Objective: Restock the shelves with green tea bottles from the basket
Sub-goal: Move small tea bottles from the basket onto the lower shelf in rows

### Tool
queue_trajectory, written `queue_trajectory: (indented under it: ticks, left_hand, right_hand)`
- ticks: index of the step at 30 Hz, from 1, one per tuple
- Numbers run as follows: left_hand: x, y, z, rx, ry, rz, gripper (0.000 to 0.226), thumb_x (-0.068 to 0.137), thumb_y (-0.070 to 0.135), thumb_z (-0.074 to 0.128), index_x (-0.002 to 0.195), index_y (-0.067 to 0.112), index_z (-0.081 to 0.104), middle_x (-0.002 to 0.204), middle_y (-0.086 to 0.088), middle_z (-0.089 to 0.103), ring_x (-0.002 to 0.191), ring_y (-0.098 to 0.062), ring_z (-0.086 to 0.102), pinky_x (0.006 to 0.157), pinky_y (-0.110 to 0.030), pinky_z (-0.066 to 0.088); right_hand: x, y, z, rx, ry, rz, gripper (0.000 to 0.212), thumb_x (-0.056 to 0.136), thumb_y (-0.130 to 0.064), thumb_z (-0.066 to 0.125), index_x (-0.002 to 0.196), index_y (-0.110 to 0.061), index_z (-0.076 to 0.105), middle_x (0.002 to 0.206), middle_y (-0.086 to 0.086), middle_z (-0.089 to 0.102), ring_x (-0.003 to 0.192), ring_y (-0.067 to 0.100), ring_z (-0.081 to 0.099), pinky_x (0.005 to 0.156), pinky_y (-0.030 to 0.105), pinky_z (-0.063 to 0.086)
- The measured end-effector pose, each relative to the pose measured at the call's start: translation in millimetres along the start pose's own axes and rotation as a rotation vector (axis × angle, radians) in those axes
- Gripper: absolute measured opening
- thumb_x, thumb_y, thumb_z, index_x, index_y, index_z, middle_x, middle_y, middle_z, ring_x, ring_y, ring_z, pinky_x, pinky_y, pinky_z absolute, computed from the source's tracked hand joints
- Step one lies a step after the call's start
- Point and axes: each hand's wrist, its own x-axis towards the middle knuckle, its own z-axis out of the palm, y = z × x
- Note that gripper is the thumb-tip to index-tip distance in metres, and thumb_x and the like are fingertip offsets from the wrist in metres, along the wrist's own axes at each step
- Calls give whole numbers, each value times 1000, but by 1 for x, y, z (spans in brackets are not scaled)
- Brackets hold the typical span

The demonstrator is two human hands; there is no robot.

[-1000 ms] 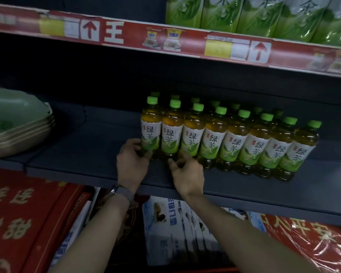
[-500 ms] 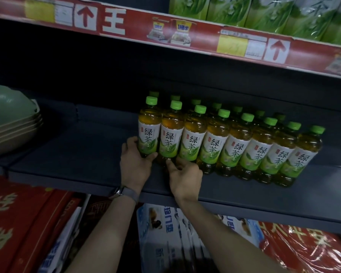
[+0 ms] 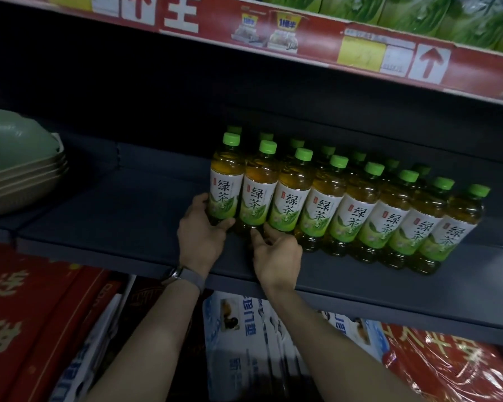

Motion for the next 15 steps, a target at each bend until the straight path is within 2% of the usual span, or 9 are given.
queue_trajectory:
  ticks: [4,9,11,15]
  left_hand:
    - [-1,-1,1,9,-6,2,69,82,19,89,141,17,53,127,-1,67,110,-7,57,91,-24,45]
    - [-6,6,-1,20,-33,-12,69,86,14,85,146,17,49,132,-8,60,115,-14,55,94,-25,41]
    - [-11,12,-5,38,-76,-14,69,89,12,81,149,20,47,134,-8,58,114,-9,48,95,-24,38]
    - [-24,23,-21,109,-156,10,65,91,15,77,150,24,49,130,-3,59,124,-19,51,97,-26,40]
  right_hand:
    - [1,1,1,19,-5,18,35,95,-48,67,121,-29,79,87,-9,78,85,15,74,82,39,63]
    - [0,-2,-4,8,-12,-13,32,97,-40,71,123,-24,78,85,-7,76,82,16,73,80,40,64]
    - [-2,-6,-9,-16,-39,-36,28,99,-31,71,123,-20,78,87,-5,73,85,15,70,83,37,62]
    - [-11,-20,-28,-30,-120,-31,29,100,-20,69,129,-16,75,95,-3,72,95,13,67,84,21,51]
